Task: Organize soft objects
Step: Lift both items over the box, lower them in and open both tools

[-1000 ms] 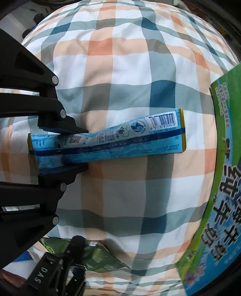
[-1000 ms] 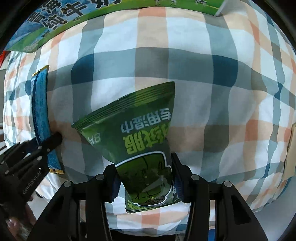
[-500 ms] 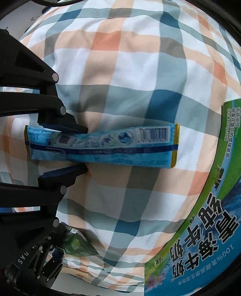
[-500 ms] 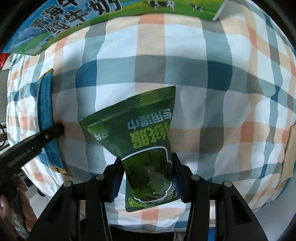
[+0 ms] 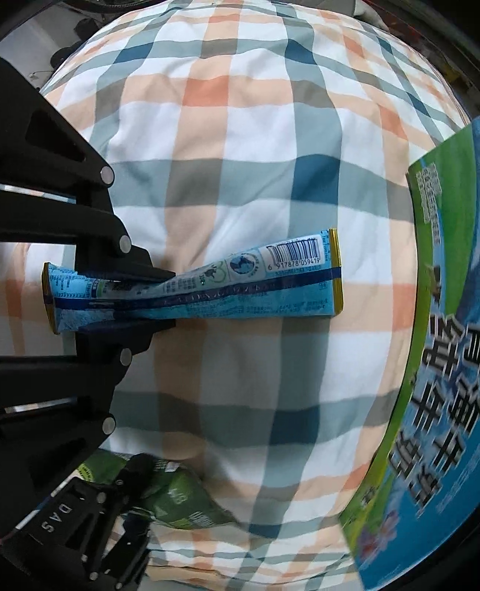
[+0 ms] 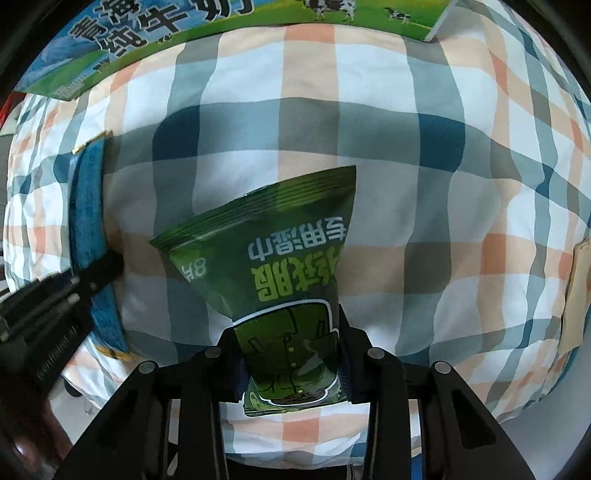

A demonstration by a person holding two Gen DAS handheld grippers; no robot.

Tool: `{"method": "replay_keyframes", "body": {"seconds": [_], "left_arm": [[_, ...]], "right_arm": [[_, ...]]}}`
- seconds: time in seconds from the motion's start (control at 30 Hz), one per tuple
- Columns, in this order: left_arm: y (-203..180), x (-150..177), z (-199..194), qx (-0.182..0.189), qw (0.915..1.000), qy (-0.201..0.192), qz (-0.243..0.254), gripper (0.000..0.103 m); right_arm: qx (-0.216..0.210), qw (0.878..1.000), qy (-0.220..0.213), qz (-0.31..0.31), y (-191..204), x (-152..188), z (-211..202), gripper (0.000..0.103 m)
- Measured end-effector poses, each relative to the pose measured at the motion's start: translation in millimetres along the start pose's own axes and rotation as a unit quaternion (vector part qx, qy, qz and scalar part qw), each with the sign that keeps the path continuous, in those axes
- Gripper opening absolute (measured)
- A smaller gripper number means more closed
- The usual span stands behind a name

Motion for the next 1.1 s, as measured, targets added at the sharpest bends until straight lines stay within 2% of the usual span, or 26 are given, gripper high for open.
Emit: {"method": "replay_keyframes", "body": {"seconds": [0.2,0.3,0.63,0.83,0.9,0.97,1.1], "left_arm": [[-6,7,-29,0.007,0.9992,-0.034,0.018,0.014],[-13,18,-64,0.010,0.9979,-0.058,0.028,0.014],[-20,11,-153,0.033,0.9890,-0.137,0.044,0.014],[-31,-12,-211,0.053,0.9807,-0.181,0.051,0.014],[-33,-28,-224,0.063,0.9782,-0.191,0.051,0.014],[-29,-45,-234,0.075,0.9768,-0.195,0.047,0.014],[-16,-84,-242,0.099,0.9769,-0.187,0.028,0.014]], "right_arm": [[-0.020,1.000,-0.016,0.003,-12,0,-28,0.037],[-0.027,0.999,-0.029,0.001,-14,0,-47,0.036],[-0.058,0.993,-0.102,0.005,-21,2,-139,0.036],[-0.088,0.985,-0.147,0.000,-7,-7,-194,0.036],[-0.099,0.982,-0.163,-0.003,-1,-13,-209,0.036],[-0.103,0.979,-0.178,-0.007,7,-24,-229,0.036],[-0.109,0.975,-0.193,-0.005,19,-59,-242,0.036]]}}
Point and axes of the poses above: each gripper's, at about its wrist camera, not at the fingertips, and z roughly the way its jaws point, y to its left, x to its underside, the point moved 5 cm from there along z, roughly the way its jaws point
